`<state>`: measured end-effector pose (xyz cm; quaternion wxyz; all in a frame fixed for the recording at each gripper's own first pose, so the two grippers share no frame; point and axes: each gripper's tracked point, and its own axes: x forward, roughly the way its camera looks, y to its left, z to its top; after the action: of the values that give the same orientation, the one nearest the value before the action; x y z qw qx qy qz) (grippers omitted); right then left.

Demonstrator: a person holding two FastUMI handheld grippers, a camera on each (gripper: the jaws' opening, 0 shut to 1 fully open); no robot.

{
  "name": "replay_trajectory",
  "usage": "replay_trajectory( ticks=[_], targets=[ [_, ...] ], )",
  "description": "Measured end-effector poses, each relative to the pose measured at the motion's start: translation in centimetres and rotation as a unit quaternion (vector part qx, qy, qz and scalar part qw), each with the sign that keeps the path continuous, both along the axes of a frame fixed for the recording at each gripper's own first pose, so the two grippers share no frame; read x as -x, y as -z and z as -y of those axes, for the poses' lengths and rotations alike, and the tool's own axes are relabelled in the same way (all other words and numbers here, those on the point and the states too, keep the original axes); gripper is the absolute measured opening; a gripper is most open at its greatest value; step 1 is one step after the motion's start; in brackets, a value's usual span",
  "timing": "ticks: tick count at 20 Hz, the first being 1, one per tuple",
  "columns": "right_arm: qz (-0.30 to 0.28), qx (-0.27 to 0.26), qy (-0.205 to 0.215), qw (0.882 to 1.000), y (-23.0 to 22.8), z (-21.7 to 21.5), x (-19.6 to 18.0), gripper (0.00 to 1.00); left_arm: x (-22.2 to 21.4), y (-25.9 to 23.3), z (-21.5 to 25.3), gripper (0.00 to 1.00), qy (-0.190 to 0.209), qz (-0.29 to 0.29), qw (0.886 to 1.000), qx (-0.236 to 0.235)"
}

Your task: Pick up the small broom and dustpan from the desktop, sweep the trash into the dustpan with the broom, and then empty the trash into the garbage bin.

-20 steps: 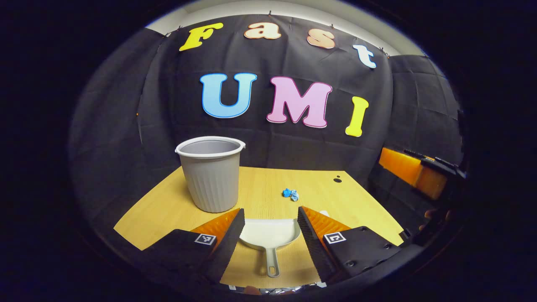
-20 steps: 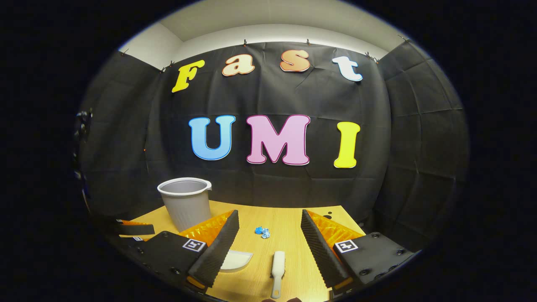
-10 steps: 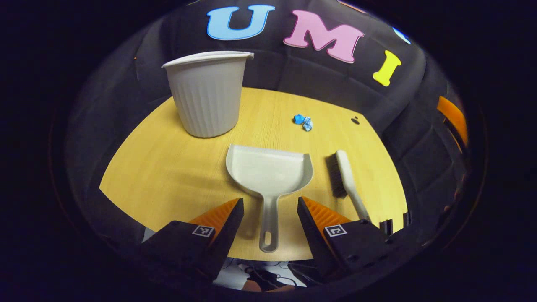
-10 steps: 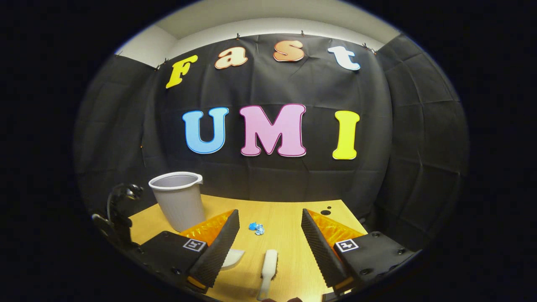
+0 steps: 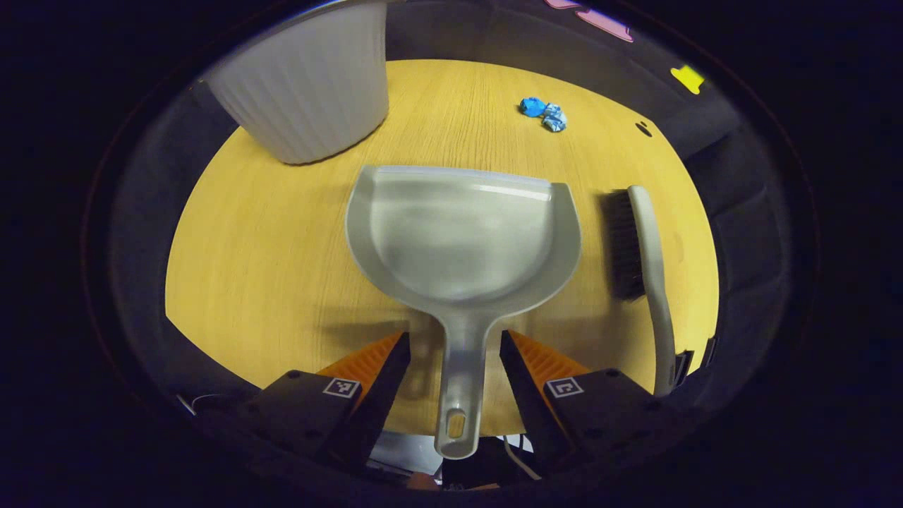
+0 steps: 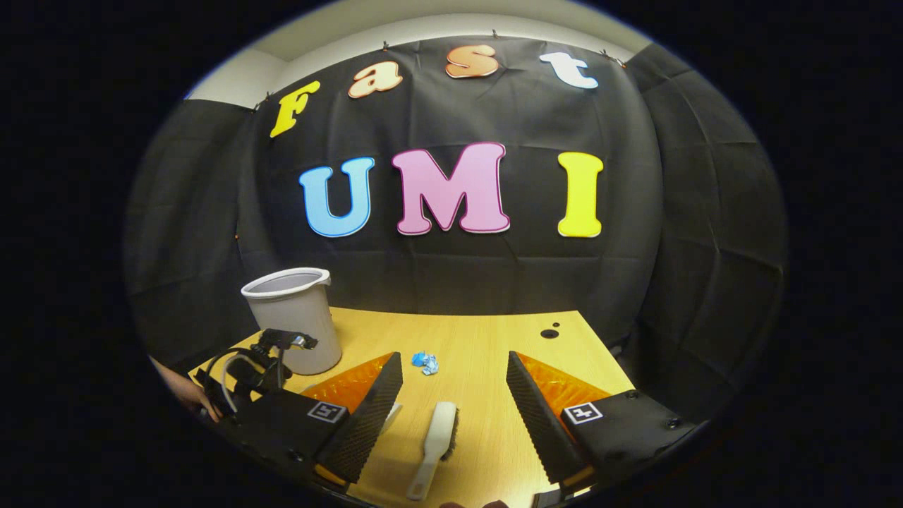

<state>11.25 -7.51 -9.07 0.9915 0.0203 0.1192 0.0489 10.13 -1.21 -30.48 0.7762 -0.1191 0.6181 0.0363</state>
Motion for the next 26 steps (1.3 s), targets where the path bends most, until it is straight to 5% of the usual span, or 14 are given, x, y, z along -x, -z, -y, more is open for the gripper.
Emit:
replay_trajectory(
  ticks=[7, 12, 16, 22, 26],
  targets=[
    [-0.073, -0.049, -0.003, 0.996, 3.6, 0.9, 0.4, 0.95, -1.0, 2.2, -0.3, 0.75, 0.015, -0.090, 0.996, -0.021],
    [-0.112, -0.063, -0.028, 0.991, 5.0, -0.2, 1.3, 0.95, -1.7, 2.2, 0.1, 0.36, 0.045, -0.105, 0.993, -0.002],
    [-0.163, -0.054, -0.037, 0.984, 7.5, -1.3, 1.7, 0.95, -1.6, 2.4, -0.2, 0.32, 0.053, -0.098, 0.994, 0.000],
    [-0.325, -0.044, -0.020, 0.945, 15.7, -4.0, 2.0, 0.95, -2.0, 2.6, -0.1, 0.31, 0.053, -0.059, 0.997, 0.010],
    [-0.457, -0.031, 0.021, 0.888, 22.8, -3.9, 4.1, 0.96, -2.3, 2.9, 0.1, 0.31, 0.053, -0.029, 0.998, 0.021]
  ],
)
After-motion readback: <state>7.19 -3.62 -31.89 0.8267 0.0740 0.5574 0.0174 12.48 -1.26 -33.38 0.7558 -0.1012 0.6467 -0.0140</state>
